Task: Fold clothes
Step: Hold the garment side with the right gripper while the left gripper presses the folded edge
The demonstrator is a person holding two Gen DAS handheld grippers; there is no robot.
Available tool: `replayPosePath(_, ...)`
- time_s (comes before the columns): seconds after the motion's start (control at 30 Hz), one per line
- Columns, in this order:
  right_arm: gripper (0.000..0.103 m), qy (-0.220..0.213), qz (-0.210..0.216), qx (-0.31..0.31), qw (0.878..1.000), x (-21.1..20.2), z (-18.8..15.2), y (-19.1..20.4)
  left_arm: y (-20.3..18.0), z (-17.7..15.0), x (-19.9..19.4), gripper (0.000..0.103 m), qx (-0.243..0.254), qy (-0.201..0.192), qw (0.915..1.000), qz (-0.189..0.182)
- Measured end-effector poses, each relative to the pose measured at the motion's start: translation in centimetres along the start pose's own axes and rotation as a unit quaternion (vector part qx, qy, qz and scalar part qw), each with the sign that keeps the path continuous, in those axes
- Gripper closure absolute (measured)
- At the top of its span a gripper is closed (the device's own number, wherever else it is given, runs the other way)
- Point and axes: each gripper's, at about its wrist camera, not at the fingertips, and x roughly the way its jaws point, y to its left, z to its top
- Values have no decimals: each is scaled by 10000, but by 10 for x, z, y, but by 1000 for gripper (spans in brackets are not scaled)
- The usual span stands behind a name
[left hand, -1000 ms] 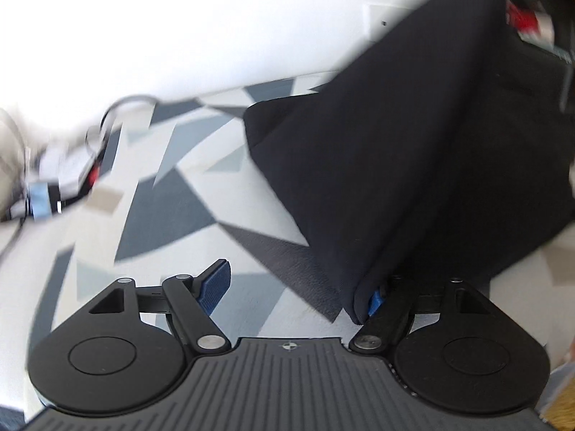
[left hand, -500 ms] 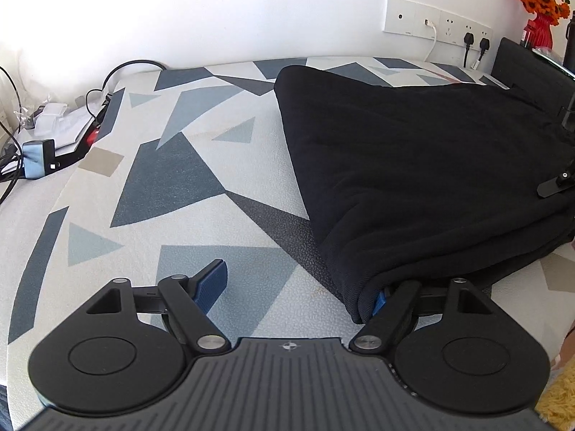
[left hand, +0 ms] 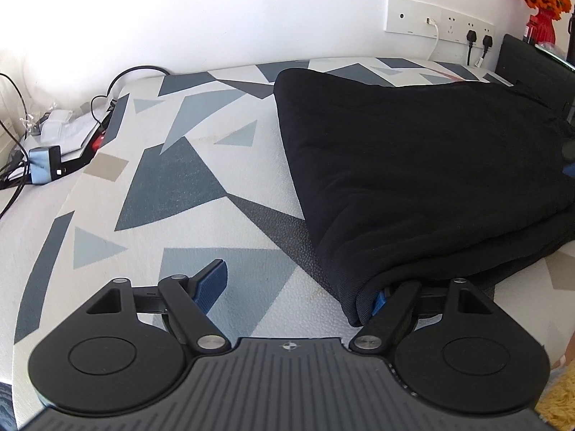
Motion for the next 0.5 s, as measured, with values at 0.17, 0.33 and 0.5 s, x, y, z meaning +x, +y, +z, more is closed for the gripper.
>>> replayPosePath(0.17,100,333,-310,-129,9989,13,-7,13,-1,1,0,24,34,3,10000,16)
replayPosePath(0.33,101,-250,701,36,9972,-26,-9,33,-6,1,0,24,164,-31,9998,89)
replayPosePath(0.5,101,-671,1342,-88,9886,-70,-1,59,-12,4,3,24,256,-73,9995,162)
